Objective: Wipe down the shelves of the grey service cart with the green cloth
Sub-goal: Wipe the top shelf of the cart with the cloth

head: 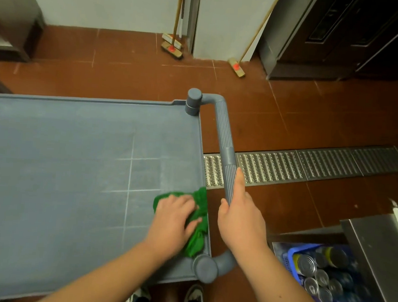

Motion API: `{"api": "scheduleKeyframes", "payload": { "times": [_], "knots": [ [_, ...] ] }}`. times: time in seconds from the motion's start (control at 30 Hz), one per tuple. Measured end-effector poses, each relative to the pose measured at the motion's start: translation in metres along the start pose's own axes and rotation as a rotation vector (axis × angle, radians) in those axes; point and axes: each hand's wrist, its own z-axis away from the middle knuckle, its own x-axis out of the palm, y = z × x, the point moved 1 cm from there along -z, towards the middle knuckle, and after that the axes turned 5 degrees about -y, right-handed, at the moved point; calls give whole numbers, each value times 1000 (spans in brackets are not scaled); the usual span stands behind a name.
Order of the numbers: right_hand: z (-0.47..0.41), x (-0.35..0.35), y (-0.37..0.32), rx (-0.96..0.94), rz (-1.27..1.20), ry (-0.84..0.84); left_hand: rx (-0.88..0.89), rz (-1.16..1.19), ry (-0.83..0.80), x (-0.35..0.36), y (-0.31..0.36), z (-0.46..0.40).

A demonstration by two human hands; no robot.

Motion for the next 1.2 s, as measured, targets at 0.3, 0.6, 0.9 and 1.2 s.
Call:
{"api": "scheduleKeyframes", "payload": {
  "times": [0.3, 0.6, 0.9, 1.2],
  "knots": [
    [6, 8, 7, -1, -32, 23, -35, -162, 56, -23, -48, -115],
    [-2, 13, 7, 26, -16, 54, -171, -104, 95, -38, -67, -192],
    [9, 14, -2, 27, 18, 44, 131, 3, -101, -5, 0, 47],
    [0, 4, -10, 43, 5, 26, -5, 29, -142, -45, -59, 105]
  ]
}}
